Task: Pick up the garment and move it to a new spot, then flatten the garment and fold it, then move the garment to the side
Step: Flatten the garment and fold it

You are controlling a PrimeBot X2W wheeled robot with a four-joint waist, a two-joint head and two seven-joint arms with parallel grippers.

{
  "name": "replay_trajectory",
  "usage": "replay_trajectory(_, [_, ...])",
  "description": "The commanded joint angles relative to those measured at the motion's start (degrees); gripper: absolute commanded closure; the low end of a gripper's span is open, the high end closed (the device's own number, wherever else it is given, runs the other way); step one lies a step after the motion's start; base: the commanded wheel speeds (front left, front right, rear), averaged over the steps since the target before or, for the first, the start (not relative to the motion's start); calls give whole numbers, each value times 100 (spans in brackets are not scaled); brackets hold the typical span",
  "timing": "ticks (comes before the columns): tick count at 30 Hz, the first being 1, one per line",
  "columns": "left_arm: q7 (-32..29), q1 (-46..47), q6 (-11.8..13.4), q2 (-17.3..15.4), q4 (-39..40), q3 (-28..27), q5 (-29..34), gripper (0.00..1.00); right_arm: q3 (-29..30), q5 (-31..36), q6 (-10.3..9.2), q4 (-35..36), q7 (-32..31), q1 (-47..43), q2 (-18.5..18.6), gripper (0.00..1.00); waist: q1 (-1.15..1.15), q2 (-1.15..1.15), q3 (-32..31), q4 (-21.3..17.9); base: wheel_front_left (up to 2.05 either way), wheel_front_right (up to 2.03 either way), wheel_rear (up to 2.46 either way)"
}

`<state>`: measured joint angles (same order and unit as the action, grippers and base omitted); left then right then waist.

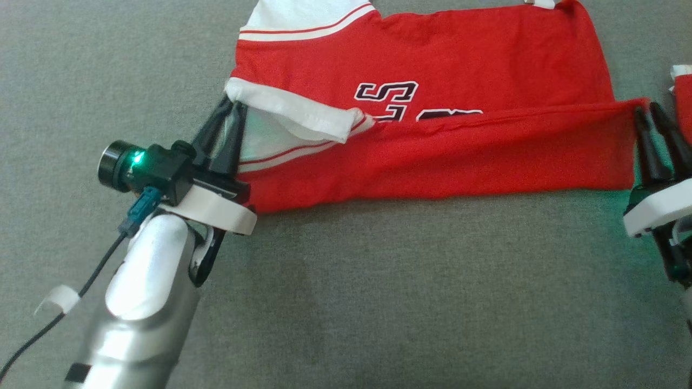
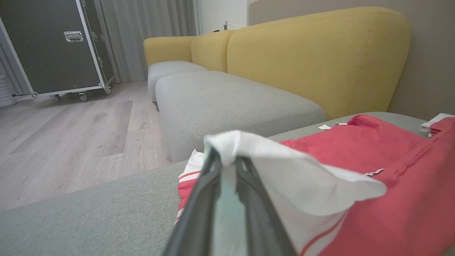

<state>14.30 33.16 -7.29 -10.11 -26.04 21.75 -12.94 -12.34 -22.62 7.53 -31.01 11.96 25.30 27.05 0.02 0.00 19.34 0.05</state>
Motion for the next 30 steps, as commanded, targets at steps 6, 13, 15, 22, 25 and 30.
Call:
replay_trajectory(6, [68,-384,365,79,383,-449,121,0,126,191,-4,59,282,-105,-214,0,-2,0,-89,-54,0,0,0])
replay_trajectory(13, [69,-1417,666,390,164,-661,-4,0,570,408,-4,463,302,-661,-581,0,-2,0,-276,-74,0,0,0])
replay_trajectory(15, [69,-1478,796,416,-106,-694,18,0,631,460,-4,538,302,-781,-651,0,-2,0,-305,-88,0,0,0])
replay_trajectory(22, [-128,-1296,918,475,-932,-674,-33,0,678,524,-4,587,303,-895,-709,0,-2,0,-356,-145,0,0,0])
replay_trajectory(25, [-324,-1265,799,521,-1152,-594,-128,58,692,494,-4,473,303,-916,-723,0,-2,0,-411,-136,0,0,0])
replay_trajectory(30, [-373,-1325,691,574,-1155,-473,-214,100,664,215,-4,-84,211,-931,-784,0,-2,0,-549,-54,0,0,0])
